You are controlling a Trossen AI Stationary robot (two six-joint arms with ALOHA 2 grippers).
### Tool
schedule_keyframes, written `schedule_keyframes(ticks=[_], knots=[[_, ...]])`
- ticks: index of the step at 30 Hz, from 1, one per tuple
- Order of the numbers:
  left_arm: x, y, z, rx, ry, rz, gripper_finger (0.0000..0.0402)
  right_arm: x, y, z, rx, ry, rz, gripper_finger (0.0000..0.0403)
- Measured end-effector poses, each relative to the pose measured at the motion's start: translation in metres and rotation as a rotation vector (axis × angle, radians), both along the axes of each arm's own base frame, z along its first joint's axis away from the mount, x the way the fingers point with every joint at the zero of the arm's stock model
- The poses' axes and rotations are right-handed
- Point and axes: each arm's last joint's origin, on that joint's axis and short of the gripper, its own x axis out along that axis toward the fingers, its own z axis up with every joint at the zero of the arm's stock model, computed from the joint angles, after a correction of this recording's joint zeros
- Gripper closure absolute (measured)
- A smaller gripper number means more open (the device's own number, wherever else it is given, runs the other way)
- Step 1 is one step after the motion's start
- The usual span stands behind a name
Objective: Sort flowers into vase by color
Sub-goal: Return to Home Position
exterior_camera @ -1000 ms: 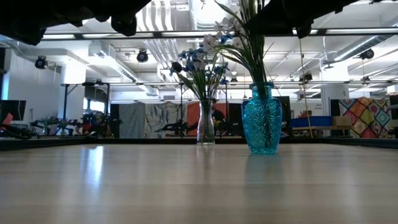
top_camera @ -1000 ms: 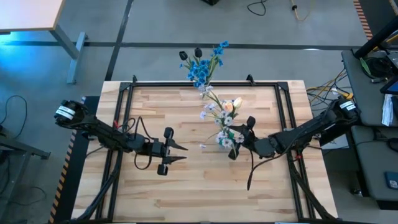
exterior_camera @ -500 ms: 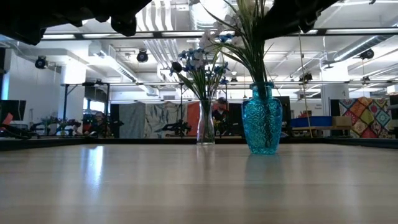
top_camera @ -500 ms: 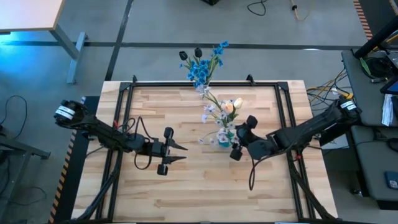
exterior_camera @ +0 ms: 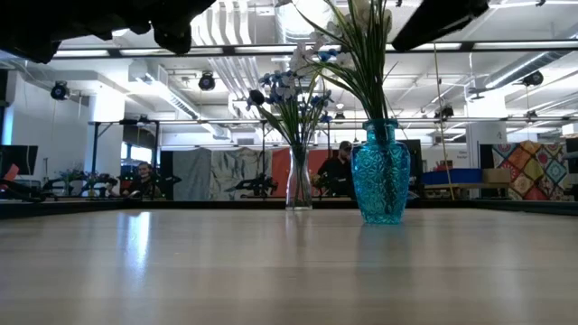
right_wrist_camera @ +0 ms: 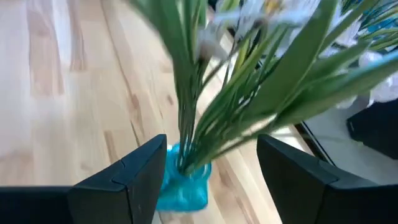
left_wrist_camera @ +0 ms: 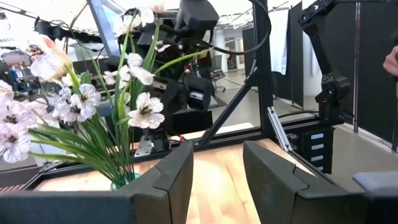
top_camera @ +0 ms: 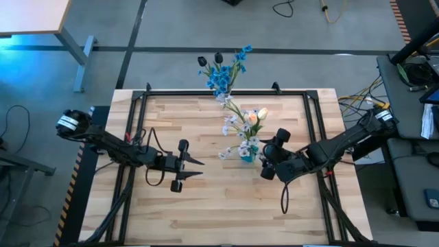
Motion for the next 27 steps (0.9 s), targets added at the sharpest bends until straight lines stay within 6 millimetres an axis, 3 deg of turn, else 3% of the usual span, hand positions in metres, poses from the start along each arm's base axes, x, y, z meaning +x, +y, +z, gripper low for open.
schedule_keyframes(ticks=[7, 16, 23, 27], knots=[[-0.012, 0.007, -0.007, -0.002, 0.009, 0.007, 0.0287, -0.017, -0.003, -0.016, -0.024, 0.09, 0.005, 0.0201], [-0.023, 0.035, -0.019, 0.022, 0.151, 0.071, 0.0381, -0.058, -0.025, -0.031, 0.007, 0.058, 0.065, 0.0379], [-0.03, 0.071, -0.026, 0.015, 0.174, 0.087, 0.0399, -0.076, -0.052, -0.041, 0.071, -0.174, 0.262, 0.0394], [-0.037, 0.09, -0.031, -0.002, 0.177, 0.101, 0.0401, -0.084, -0.07, -0.05, 0.054, -0.277, 0.286, 0.0394]])
